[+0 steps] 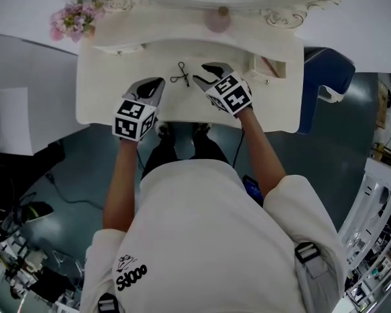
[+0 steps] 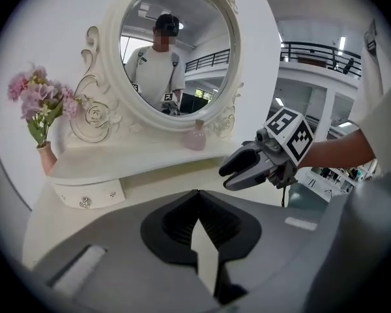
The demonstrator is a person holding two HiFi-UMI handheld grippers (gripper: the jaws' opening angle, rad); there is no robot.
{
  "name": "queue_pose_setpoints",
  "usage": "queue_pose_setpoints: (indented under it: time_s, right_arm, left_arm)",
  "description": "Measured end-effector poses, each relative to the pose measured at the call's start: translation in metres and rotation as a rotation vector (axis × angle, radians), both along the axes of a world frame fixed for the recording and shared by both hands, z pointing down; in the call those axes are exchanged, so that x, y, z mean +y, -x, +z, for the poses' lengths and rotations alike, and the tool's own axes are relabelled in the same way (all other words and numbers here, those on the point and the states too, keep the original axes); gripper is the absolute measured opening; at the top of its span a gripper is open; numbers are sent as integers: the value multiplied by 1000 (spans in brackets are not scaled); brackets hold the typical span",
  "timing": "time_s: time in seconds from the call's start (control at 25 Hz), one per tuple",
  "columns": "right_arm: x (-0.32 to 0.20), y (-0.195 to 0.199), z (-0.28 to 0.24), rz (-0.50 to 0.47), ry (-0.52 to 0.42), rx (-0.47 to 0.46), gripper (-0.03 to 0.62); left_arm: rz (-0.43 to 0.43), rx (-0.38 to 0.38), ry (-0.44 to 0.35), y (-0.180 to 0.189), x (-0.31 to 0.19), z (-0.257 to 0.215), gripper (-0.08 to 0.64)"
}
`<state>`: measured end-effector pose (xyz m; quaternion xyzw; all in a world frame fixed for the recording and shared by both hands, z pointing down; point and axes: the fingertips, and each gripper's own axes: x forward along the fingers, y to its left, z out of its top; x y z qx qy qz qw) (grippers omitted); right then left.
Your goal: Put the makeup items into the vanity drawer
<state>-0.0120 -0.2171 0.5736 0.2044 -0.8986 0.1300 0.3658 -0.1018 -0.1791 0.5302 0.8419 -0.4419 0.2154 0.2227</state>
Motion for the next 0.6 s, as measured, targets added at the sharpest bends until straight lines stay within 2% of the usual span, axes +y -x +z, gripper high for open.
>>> queue_pose_setpoints:
  time_s: [0.24,0.44,0.6]
  right_arm:
    - [21,19,42,121,108,29,195]
    - [18,19,66,248,145,53,193]
    - [24,24,79,300,181,60,133]
  left_arm:
    - [26,15,4,23,7,8,18]
    - [67,12,17,38,9,14,18]
    - [102,3,15,50,10,16,18]
